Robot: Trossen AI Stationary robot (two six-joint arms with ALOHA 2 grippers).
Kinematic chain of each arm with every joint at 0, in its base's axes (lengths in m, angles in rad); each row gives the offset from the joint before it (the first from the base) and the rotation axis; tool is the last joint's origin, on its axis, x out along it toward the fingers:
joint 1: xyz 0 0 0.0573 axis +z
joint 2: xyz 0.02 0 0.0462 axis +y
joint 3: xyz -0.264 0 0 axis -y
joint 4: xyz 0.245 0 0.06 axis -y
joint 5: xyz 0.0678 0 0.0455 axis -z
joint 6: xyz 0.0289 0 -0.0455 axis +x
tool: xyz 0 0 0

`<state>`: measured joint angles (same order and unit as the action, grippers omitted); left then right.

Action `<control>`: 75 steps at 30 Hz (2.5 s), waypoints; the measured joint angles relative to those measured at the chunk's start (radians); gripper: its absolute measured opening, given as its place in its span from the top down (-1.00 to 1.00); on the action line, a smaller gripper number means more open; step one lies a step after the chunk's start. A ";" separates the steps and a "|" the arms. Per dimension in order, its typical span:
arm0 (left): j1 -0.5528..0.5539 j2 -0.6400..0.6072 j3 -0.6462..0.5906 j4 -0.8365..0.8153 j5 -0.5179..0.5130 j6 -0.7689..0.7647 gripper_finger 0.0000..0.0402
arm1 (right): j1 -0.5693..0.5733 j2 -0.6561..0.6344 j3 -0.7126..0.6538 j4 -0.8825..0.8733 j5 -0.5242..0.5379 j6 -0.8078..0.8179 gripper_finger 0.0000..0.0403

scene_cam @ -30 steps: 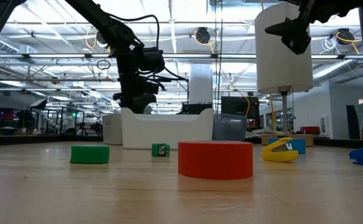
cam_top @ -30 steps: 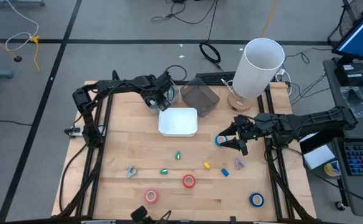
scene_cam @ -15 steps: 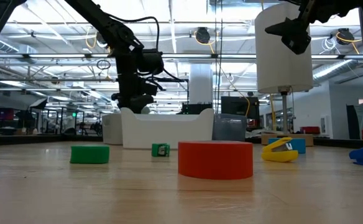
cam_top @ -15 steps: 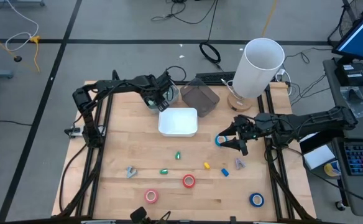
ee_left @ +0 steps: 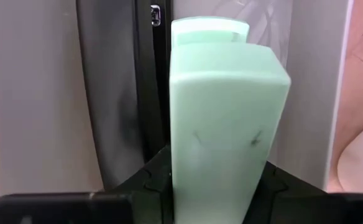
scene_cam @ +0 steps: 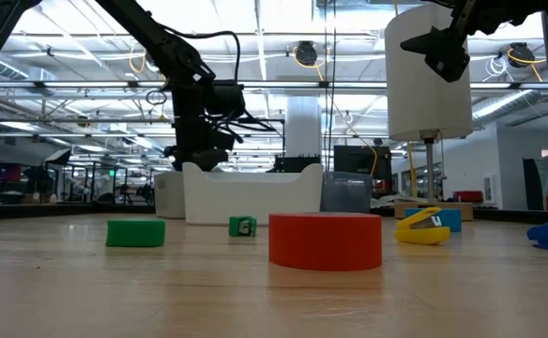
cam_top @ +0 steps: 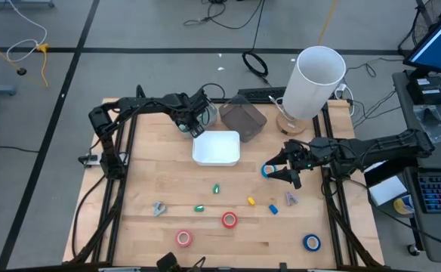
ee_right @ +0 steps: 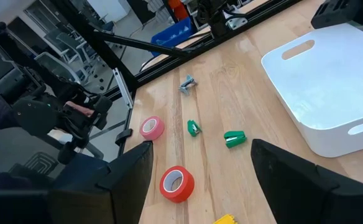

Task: Pick and place Stapler, Stapler remover, tape
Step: Put the light blue stapler into the gray bin, then put the bottom green stapler into the gray bin

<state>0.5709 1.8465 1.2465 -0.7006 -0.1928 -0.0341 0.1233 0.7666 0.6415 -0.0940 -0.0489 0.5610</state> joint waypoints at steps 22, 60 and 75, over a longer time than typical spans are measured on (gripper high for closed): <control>0.000 0.000 0.000 0.018 0.000 0.014 0.14 | 0.000 0.000 0.000 0.000 -0.004 0.002 -0.31; -0.540 -0.309 0.200 -0.473 0.148 -0.305 0.13 | 0.000 0.000 0.000 0.008 -0.005 0.029 -0.31; -1.002 -0.175 0.149 -0.212 -0.041 -0.301 0.13 | 0.000 0.000 0.000 0.012 -0.004 0.022 -0.31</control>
<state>-0.4307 1.6719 1.3957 -0.9121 -0.2336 -0.3355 0.1234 0.7666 0.6411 -0.0816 -0.0532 0.5828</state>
